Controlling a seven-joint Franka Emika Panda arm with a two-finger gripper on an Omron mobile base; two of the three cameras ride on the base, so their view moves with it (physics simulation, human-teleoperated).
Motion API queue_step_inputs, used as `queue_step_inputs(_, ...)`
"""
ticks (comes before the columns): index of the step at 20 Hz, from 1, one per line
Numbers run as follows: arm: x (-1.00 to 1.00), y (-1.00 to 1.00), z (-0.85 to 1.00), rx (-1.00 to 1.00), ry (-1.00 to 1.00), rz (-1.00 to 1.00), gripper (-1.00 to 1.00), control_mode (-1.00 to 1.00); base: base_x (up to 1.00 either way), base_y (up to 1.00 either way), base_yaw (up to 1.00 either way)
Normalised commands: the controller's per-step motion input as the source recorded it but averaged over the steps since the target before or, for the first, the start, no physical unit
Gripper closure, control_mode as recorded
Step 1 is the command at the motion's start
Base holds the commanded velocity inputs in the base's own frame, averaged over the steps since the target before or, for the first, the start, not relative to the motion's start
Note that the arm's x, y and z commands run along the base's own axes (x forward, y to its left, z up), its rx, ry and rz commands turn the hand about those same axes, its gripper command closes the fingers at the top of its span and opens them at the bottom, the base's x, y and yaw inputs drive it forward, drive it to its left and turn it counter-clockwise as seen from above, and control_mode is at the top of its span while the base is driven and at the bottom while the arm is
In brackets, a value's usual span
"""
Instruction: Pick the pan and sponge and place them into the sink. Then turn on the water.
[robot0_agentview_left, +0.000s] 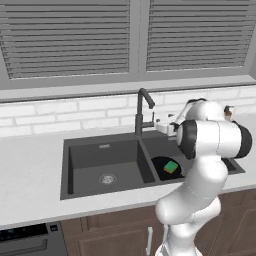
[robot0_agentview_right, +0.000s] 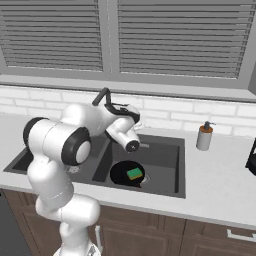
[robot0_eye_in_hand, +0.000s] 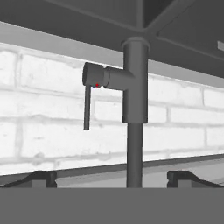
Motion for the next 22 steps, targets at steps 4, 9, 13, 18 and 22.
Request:
queue_step_inputs(4, 0.35, 0.00, -0.13, -0.07, 0.00, 0.00, -1.00, -1.00, 0.00, 0.00, 0.00)
queue_step_inputs(9, 0.41, 0.00, -0.08, 0.00, 0.03, 0.00, -1.00, -1.00, 0.00, 0.00, 0.00)
queue_step_inputs(13, 0.48, 0.02, -0.08, 0.00, 0.09, 0.00, -1.00, -1.00, 0.00, 0.00, 0.00)
queue_step_inputs(18, 0.45, 0.00, -0.11, 0.00, 0.08, 0.00, -1.00, -1.00, 0.00, 0.00, 0.00)
queue_step_inputs(22, 0.41, 0.00, -0.06, 0.00, 0.04, 0.00, -1.00, -1.00, 0.00, 0.00, 0.00)
